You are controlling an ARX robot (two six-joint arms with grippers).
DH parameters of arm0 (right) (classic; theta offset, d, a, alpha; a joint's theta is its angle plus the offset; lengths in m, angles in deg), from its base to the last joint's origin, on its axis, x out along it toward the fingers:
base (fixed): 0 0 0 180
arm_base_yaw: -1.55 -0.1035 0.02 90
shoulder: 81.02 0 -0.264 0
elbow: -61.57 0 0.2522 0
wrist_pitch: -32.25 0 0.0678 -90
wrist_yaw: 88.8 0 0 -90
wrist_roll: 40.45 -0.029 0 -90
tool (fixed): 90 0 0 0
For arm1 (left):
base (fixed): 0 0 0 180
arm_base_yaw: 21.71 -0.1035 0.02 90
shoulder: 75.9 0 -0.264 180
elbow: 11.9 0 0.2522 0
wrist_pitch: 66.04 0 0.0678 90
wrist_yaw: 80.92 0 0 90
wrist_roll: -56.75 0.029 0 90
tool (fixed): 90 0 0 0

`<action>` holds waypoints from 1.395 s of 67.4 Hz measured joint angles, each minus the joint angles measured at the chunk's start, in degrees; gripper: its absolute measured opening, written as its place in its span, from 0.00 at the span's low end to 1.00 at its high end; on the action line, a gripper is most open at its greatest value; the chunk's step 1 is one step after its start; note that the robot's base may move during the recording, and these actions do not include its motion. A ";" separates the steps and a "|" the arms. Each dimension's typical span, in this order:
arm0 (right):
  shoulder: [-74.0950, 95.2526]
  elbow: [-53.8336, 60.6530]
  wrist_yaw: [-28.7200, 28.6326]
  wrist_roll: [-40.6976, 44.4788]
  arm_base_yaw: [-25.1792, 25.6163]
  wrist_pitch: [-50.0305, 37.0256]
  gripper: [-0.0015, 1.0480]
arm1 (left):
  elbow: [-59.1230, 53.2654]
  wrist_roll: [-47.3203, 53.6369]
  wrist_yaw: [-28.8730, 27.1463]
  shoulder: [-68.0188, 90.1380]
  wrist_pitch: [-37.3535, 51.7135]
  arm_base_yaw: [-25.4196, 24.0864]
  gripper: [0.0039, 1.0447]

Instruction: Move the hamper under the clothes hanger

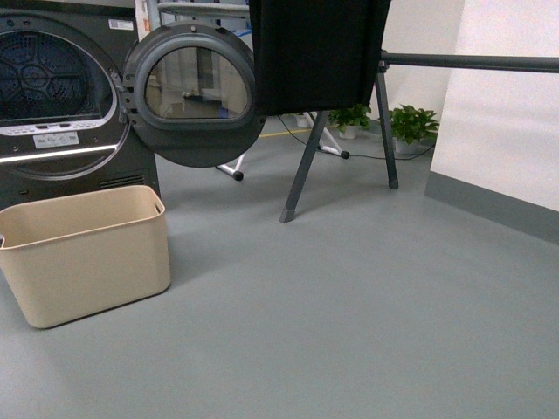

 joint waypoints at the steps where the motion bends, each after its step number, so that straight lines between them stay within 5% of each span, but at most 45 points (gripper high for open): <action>1: 0.00 0.00 -0.02 0.00 0.02 0.00 0.92 | 0.00 0.02 0.00 0.00 0.00 0.00 0.94; 94: 0.00 -0.02 0.02 0.00 0.00 -0.04 0.92 | 0.00 0.00 0.04 0.00 0.00 0.00 0.94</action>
